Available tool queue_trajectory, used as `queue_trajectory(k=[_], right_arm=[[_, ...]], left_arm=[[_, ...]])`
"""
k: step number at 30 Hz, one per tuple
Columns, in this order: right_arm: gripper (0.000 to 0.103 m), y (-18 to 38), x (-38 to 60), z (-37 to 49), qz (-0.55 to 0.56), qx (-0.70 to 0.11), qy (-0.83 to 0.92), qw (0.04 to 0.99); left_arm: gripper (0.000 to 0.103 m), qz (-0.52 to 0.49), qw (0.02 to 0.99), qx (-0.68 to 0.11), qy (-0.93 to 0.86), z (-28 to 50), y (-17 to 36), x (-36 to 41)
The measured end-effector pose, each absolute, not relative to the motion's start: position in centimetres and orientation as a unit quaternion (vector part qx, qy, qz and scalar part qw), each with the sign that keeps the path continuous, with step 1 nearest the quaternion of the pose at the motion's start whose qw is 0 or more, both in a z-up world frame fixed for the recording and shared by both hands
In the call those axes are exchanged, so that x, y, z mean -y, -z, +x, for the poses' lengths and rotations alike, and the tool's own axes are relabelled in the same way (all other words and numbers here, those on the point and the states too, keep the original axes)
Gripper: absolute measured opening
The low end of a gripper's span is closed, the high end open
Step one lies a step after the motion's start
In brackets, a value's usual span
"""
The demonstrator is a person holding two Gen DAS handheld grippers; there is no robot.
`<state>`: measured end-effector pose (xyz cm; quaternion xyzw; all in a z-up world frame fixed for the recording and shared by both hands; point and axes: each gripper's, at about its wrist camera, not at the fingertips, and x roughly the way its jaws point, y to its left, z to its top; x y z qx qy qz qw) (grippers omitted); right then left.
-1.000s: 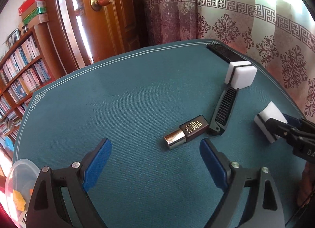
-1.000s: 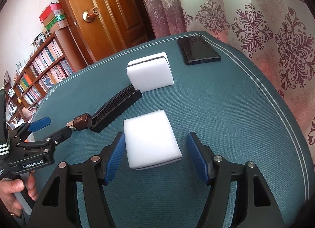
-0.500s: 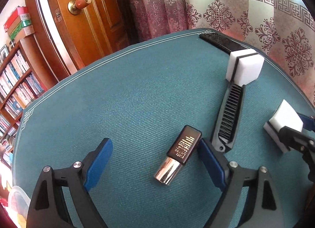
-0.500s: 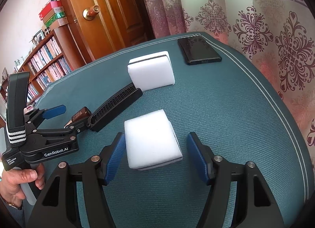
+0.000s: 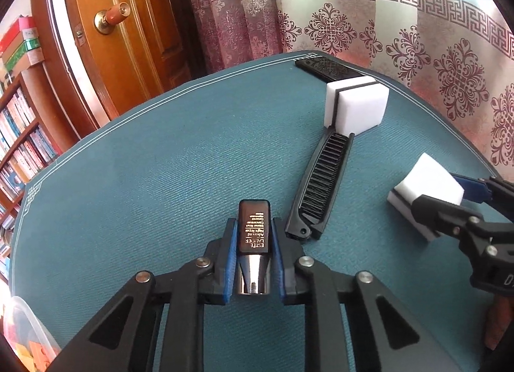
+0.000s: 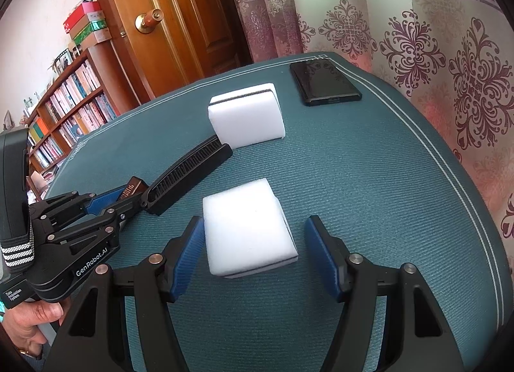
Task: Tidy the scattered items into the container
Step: 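Grasp the white sponge with the right tool while the left tool carries the bottle toward the bowl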
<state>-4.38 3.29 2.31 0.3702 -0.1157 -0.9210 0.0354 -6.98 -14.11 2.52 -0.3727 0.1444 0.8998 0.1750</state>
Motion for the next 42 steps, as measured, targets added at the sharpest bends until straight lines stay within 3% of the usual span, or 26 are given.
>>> queue_trajectory(k=[12,20,42], right_arm=[[0.067,-2.3,-3.1,-4.4,0.373,0.108,0.921,0.033],[0.055,-2.4,-3.0,-4.0,0.370,0.105,0.922,0.032],[0.054,-2.5,-2.5,-3.0,0.363,0.131,0.922,0.031]], left_arm=[[0.023,-0.363,0.132,-0.094,-0.918,-4.2,-3.4,16.4],[0.023,-0.357,0.122,-0.059,-0.924,-2.7,-4.5,18.5],[0.023,-0.299,0.047,-0.021,-0.953,1.2,-7.7,25.6]])
